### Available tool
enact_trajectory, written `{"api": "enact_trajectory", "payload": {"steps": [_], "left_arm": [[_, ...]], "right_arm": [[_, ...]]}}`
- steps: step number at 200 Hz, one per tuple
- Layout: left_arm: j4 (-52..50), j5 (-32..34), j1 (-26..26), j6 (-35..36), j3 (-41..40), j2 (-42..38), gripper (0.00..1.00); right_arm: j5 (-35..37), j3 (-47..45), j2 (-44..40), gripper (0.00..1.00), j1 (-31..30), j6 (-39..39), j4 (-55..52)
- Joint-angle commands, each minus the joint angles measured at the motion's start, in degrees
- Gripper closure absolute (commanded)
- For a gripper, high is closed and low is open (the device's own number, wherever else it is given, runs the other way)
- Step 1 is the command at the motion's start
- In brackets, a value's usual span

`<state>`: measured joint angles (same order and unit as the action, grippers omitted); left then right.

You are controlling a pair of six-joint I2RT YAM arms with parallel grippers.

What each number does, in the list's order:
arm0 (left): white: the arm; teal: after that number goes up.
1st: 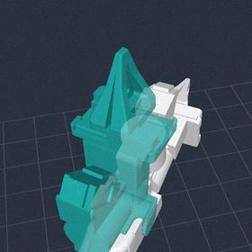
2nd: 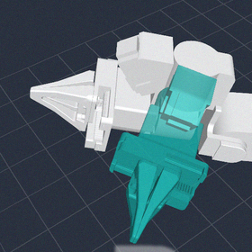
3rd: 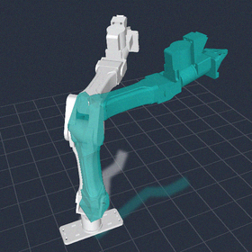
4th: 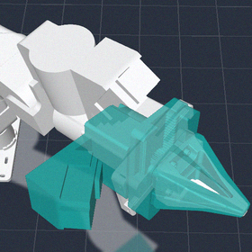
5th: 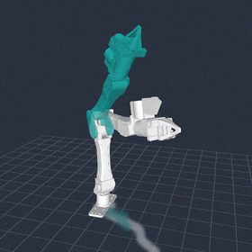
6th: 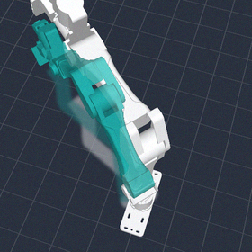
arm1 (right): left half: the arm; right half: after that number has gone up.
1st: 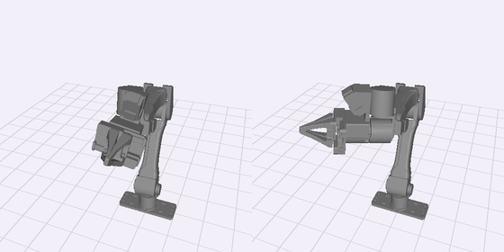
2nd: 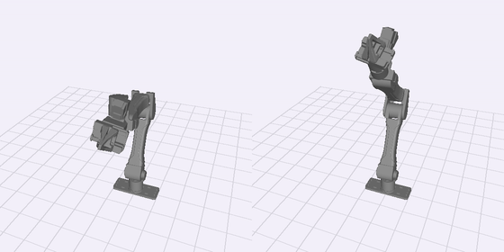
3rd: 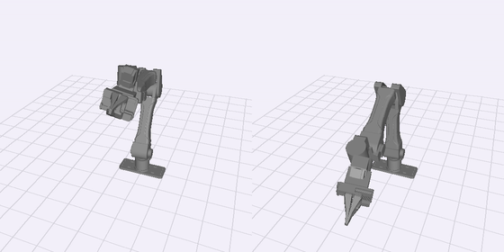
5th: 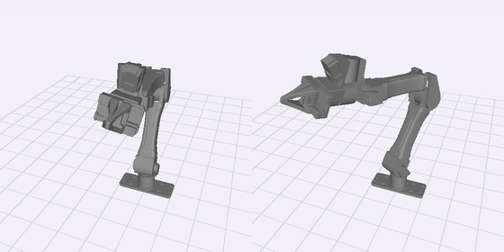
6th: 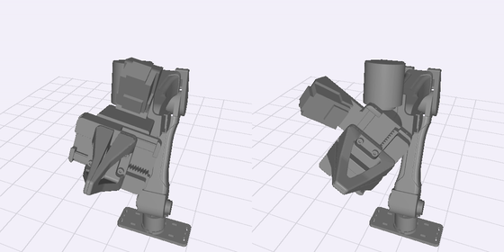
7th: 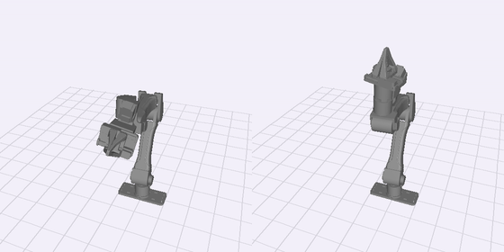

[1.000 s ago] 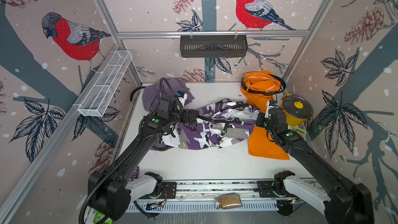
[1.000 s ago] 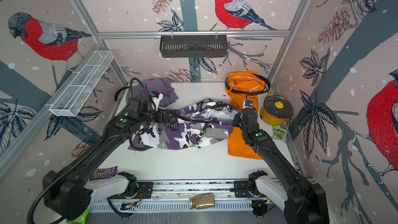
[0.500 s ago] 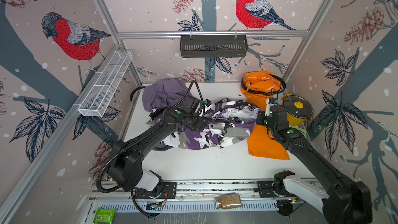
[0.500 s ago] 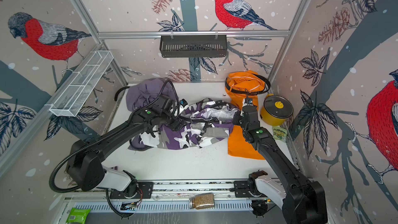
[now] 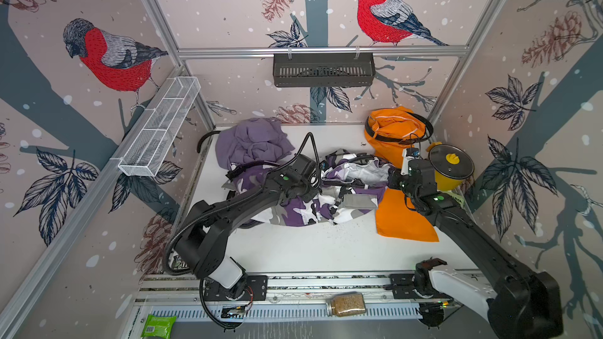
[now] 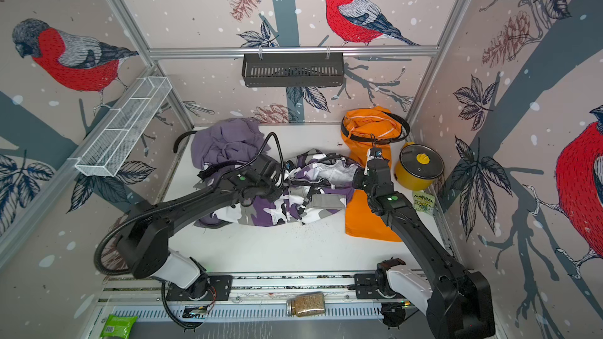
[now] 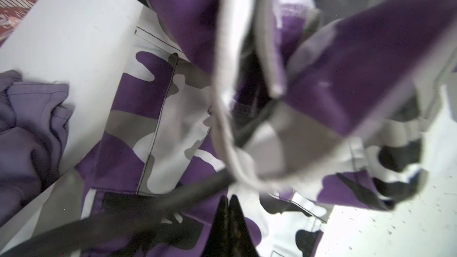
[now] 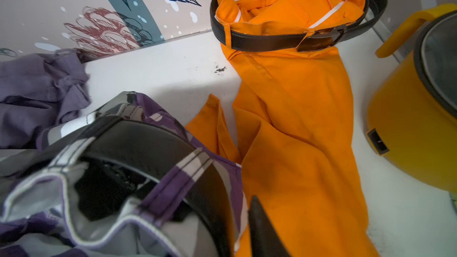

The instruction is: Remove the belt from the trousers

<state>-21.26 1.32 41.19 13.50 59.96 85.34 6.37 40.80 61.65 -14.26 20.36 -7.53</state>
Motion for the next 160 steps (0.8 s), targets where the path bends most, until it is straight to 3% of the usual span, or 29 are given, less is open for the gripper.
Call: {"api": "enact_trajectory", "payload": {"steps": [1,45,74,103,160], "left_arm": [[3.0,5.2,1.1,-1.7,-2.5,-5.9,1.00],[5.1,10.3,1.7,-3.0,-10.0,-18.5,1.00],[5.5,16.5,1.7,-3.9,-11.7,-22.7,1.00],[7.1,28.0,1.6,-7.9,-13.5,-26.7,1.00],[7.6,36.3,0.1,-8.1,-15.5,-31.2,1.00]], "right_arm": [[4.0,2.7,4.4,0.55,0.8,-3.4,-0.4],[3.1,6.3,15.2,0.53,1.8,-4.4,-2.2],[5.4,6.6,16.1,0.53,2.0,-4.6,-1.6],[6.1,7.3,15.8,0.54,2.4,-5.1,-2.3],[5.1,6.0,16.6,0.54,2.9,-5.1,-1.9]]}}
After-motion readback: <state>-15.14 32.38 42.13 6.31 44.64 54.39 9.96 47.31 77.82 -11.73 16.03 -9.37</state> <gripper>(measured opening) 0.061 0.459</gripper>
